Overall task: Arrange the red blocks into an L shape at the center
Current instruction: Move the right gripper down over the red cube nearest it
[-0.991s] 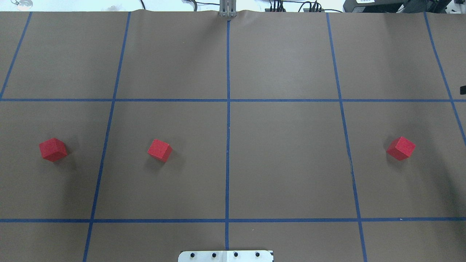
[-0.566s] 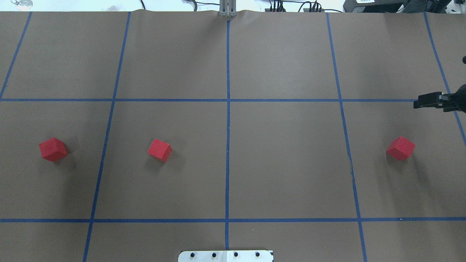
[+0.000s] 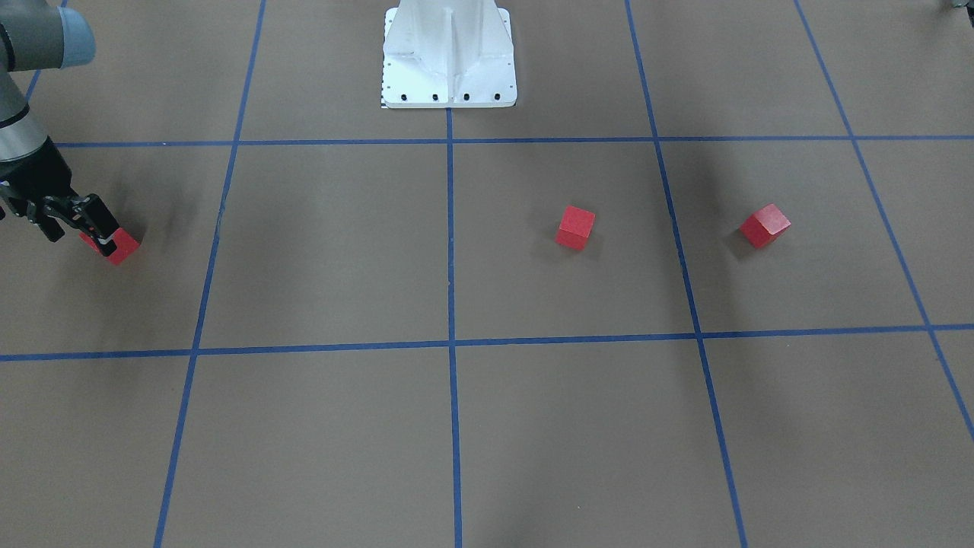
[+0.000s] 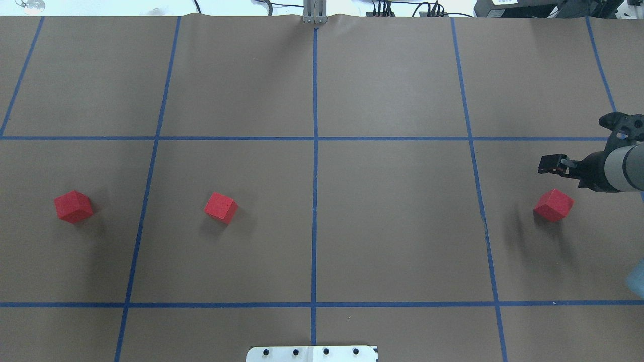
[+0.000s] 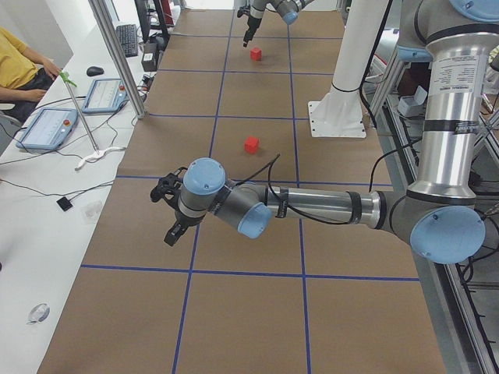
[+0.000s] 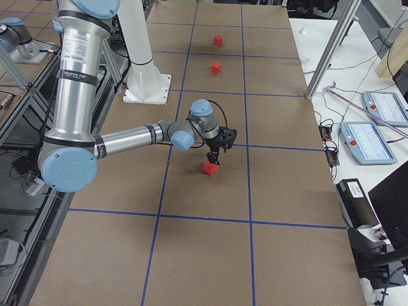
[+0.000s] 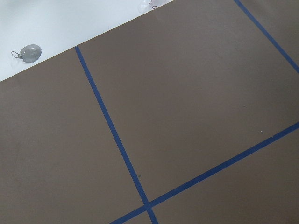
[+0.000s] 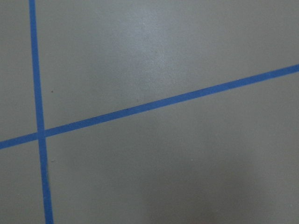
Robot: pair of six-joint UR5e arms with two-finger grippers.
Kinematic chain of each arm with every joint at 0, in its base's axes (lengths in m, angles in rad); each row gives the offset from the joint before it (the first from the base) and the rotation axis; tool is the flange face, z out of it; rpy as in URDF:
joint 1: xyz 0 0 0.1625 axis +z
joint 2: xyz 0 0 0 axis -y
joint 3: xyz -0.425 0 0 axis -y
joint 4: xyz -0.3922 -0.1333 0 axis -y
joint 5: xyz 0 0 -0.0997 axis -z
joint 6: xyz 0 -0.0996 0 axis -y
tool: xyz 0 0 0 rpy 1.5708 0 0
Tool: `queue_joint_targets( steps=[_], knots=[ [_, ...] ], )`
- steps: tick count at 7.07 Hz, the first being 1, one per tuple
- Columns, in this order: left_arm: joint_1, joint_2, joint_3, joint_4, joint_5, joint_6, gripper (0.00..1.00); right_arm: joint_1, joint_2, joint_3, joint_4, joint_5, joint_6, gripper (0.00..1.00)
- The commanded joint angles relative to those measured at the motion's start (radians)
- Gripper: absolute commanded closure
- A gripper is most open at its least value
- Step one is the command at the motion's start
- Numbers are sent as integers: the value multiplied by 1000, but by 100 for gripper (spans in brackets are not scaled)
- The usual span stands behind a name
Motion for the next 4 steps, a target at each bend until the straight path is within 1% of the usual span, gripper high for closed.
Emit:
queue_joint_targets(
  steps=[1, 2, 3, 4],
  knots=[
    [0, -2, -1, -4, -1, 0, 0, -93, -54, 12, 0, -121, 151, 3],
    [0, -2, -1, -8, 0, -2, 0, -107, -79, 14, 0, -133, 166, 4],
    [0, -2, -1, -10, -1, -2, 0, -137, -90, 17, 0, -170, 217, 4],
    [0, -2, -1, -10, -1, 0, 0, -151, -87, 18, -2, -187, 240, 5]
  ],
)
